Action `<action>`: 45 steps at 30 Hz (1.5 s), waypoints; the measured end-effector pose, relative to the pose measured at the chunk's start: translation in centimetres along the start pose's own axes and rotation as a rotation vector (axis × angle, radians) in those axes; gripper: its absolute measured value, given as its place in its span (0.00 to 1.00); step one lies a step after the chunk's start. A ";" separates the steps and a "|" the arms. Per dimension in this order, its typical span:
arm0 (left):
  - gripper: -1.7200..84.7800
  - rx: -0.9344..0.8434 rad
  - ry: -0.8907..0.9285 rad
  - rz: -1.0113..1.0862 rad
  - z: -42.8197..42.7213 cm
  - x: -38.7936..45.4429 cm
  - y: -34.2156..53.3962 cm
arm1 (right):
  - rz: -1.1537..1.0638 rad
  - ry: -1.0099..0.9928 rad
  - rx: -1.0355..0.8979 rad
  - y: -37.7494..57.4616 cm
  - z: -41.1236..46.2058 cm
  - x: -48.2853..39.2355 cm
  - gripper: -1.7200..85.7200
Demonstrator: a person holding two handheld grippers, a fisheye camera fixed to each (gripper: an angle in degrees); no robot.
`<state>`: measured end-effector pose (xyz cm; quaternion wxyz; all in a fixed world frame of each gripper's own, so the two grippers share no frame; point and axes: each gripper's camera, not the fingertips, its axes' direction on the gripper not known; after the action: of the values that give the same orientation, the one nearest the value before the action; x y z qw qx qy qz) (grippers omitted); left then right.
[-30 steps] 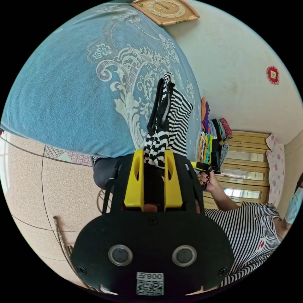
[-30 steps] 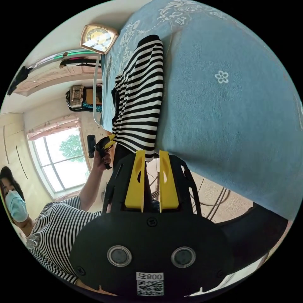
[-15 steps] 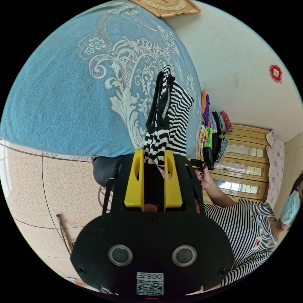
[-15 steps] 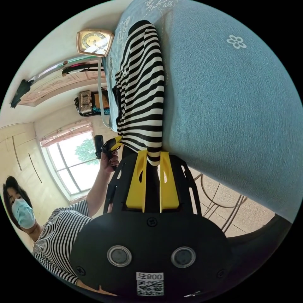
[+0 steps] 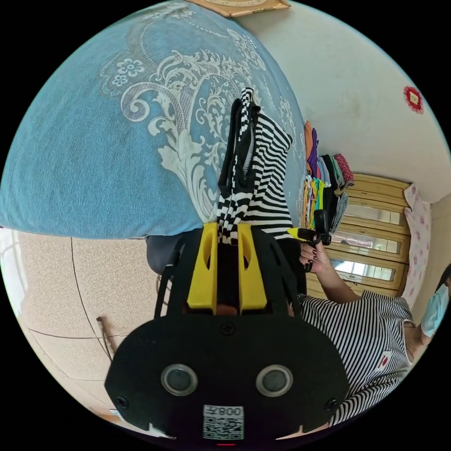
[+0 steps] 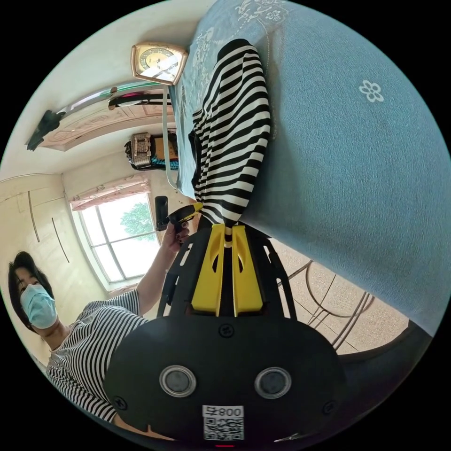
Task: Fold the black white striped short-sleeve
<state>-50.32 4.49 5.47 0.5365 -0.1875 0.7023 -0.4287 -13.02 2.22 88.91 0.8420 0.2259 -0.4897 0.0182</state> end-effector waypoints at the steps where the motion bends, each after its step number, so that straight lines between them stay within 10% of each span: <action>1: 0.08 0.002 0.005 -0.003 0.0 0.0 -0.1 | -0.002 -0.003 0.001 0.2 -0.3 0.0 0.05; 45: 0.06 0.125 0.260 0.016 -3.6 21.8 -7.3 | -0.025 -0.053 0.062 14.6 -21.6 0.7 0.04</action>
<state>-62.80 -13.96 -1.41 0.4550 -0.0909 0.7395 -0.4877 1.28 23.81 85.75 0.8215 0.2585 -0.5080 0.0167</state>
